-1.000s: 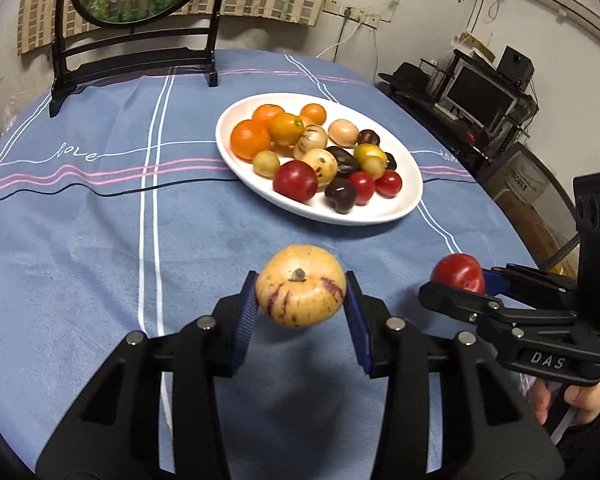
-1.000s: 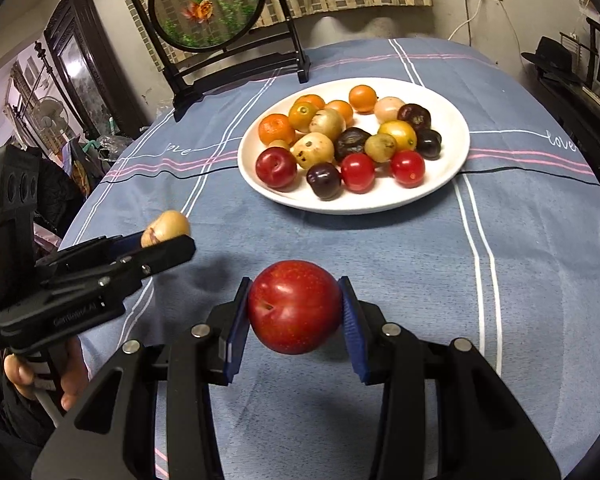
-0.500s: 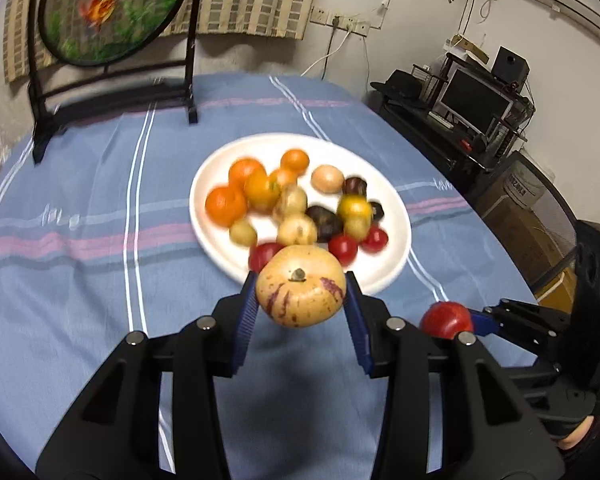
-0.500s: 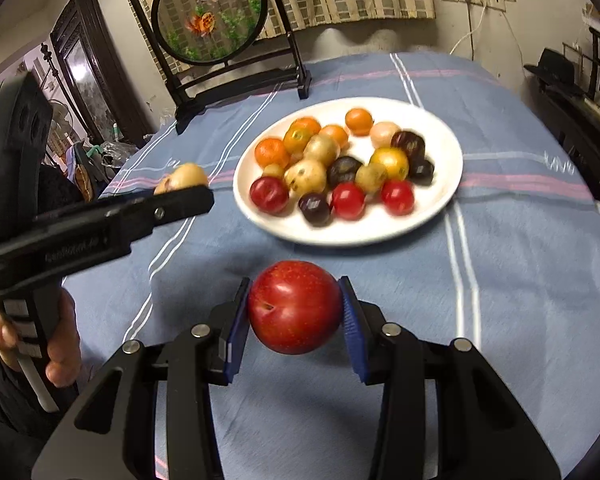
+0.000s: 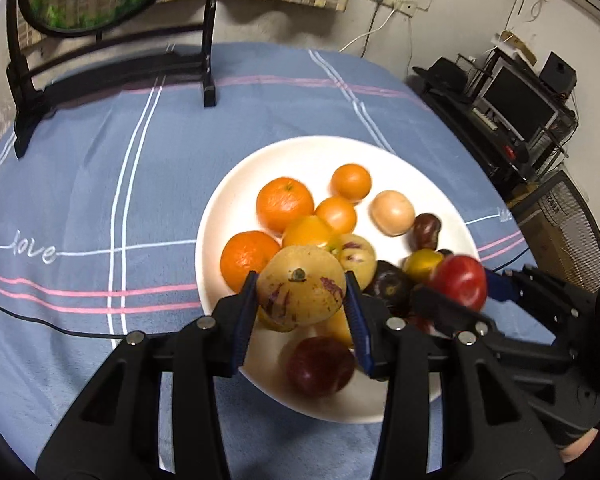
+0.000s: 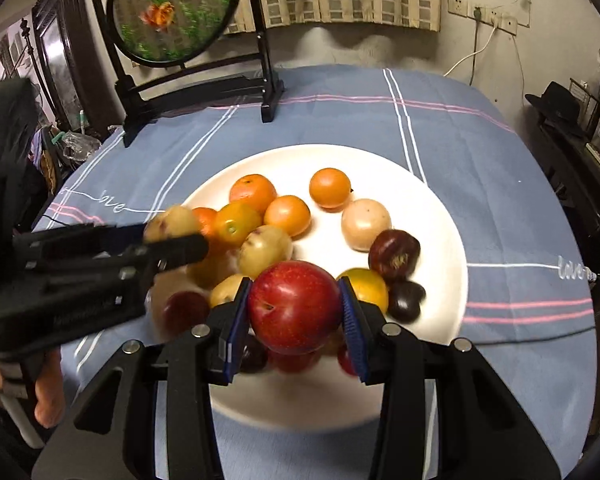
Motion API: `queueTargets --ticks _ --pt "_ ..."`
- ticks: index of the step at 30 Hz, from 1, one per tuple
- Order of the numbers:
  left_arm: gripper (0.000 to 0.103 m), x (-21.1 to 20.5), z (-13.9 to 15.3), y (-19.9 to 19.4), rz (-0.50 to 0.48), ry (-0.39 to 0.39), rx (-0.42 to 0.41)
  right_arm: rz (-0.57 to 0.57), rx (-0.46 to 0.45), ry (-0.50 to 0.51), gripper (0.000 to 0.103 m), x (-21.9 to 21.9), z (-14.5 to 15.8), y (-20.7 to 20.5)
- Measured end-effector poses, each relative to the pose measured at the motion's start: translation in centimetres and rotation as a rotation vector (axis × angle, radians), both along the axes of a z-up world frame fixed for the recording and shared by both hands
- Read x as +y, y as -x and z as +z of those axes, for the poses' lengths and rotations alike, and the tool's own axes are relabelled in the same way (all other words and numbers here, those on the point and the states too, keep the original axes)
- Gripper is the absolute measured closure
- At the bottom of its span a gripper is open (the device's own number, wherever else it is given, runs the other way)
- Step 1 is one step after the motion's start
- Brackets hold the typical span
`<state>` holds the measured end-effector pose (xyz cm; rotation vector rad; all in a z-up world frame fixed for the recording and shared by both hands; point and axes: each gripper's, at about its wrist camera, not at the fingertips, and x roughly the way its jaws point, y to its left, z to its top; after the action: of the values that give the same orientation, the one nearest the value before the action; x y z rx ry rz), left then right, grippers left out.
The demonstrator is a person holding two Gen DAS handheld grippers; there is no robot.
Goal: Organize fruits
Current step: 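Carry the tomato and striped melon onto the white plate and open both tools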
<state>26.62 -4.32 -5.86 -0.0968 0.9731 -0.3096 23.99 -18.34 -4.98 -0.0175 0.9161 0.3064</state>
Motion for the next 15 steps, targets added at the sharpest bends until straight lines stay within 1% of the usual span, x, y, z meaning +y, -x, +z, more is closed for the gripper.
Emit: queueTargets --ticks 1,2,3,4,5,6,7,11,13,14,15 --pt "0.06 0.0 -0.2 -0.1 -0.003 0.004 0.006 -0.002 -0.004 0.012 0.06 0.1 -0.3 -0.4" --pt "0.057 0.0 -0.3 -0.3 -0.005 0.009 0.011 -0.004 -0.01 0.019 0.06 0.2 -0.4 -0.6" --pt "0.049 0.2 -0.2 -0.5 -0.002 0.027 0.013 -0.007 -0.017 0.023 0.06 0.2 -0.5 -0.7" --pt "0.041 0.3 -0.1 -0.7 0.007 0.038 0.007 -0.013 -0.031 0.031 0.056 0.2 -0.5 -0.8" --pt "0.03 0.6 0.2 -0.7 0.014 0.054 0.0 -0.025 -0.05 0.035 0.051 0.1 -0.3 -0.7" --pt "0.028 0.7 0.4 -0.7 0.017 0.067 -0.006 -0.041 -0.073 0.04 0.04 0.0 0.1 -0.6" --pt "0.028 0.9 0.9 -0.5 0.02 0.082 -0.018 -0.053 -0.095 0.043 0.039 -0.3 0.6 -0.3" --pt "0.024 1.3 2.6 0.7 0.027 0.076 -0.067 -0.101 -0.149 0.036 0.037 -1.6 3.2 1.3" --pt "0.021 1.4 3.6 1.8 0.02 0.085 -0.093 -0.125 -0.168 0.039 0.032 -2.3 4.3 2.5" --pt "0.015 1.4 4.2 2.5 0.017 0.082 -0.107 -0.137 -0.174 0.054 0.029 -2.5 4.7 3.4" --pt "0.007 1.4 4.7 3.3 0.018 0.073 -0.122 -0.143 -0.175 0.073 0.012 -2.6 4.9 4.0"
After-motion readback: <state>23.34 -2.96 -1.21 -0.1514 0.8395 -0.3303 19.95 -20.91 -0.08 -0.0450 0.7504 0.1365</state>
